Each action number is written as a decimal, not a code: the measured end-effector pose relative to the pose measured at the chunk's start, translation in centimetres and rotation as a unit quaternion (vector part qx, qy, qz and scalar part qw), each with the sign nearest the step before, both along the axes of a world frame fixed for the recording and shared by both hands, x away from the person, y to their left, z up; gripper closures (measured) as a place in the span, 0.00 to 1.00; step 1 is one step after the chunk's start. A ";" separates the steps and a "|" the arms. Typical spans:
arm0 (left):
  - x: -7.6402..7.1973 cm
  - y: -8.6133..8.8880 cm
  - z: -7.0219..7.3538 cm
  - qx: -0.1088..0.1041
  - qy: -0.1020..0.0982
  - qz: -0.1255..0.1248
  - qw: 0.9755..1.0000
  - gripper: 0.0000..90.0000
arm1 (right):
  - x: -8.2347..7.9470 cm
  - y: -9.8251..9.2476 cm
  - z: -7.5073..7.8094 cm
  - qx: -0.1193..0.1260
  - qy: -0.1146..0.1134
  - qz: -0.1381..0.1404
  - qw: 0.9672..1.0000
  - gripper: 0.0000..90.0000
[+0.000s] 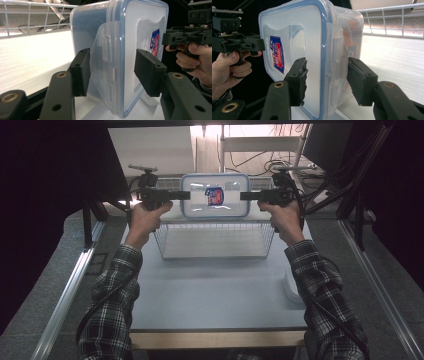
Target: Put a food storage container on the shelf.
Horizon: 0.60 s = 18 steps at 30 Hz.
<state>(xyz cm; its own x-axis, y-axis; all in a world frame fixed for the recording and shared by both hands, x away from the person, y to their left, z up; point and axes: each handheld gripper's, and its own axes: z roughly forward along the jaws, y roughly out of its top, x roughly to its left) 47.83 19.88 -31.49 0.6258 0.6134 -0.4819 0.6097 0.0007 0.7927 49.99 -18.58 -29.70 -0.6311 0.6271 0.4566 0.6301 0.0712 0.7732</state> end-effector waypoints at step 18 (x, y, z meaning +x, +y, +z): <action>0.8 -0.4 -0.4 0.030 -0.005 0.017 0.999 0.40 | -0.1 0.8 -0.4 -0.058 -0.009 -0.030 0.998 0.61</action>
